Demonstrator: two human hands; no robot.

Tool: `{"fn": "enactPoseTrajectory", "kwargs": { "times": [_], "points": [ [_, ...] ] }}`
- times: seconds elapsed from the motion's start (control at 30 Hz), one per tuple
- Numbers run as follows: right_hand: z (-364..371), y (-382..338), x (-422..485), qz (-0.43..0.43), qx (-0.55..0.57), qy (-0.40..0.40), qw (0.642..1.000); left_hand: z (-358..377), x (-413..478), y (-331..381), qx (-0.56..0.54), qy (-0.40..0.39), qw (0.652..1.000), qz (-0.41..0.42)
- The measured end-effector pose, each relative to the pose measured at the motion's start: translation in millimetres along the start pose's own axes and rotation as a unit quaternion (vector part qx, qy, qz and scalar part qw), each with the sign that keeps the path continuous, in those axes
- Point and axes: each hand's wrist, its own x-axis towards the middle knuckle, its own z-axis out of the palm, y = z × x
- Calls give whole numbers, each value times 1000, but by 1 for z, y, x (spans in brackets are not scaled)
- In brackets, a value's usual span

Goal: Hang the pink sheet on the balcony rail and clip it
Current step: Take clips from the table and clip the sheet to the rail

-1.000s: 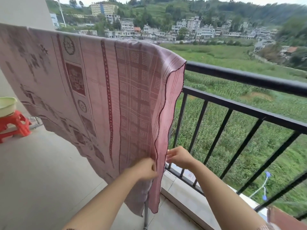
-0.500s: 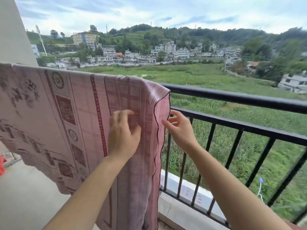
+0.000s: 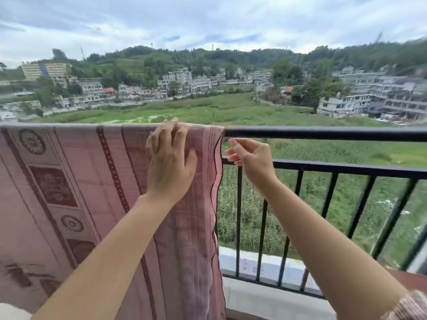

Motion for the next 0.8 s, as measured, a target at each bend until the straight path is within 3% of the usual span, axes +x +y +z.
{"fn": "enactPoseTrajectory", "kwargs": {
  "times": [0.1, 0.17, 0.3, 0.47, 0.67, 0.8],
  "points": [
    [-30, 41, -40, 73, -55, 28, 995, 32, -39, 36, -82, -16, 994, 69],
    [-56, 77, -77, 126, -106, 67, 984, 59, -81, 61, -143, -61, 985, 71],
    [-117, 136, -172, 248, -232, 147, 929, 118, -175, 114, -202, -249, 946, 44],
    [-187, 165, -299, 403, -320, 199, 834, 139, -264, 205, -202, -502, 832, 126],
    [-246, 162, -432, 517, -310, 264, 753, 136, -364, 310, -232, -632, 694, 255],
    [-290, 163, -508, 580, -310, 278, 700, 126, -422, 372, -234, -673, 637, 293]
  ]
}}
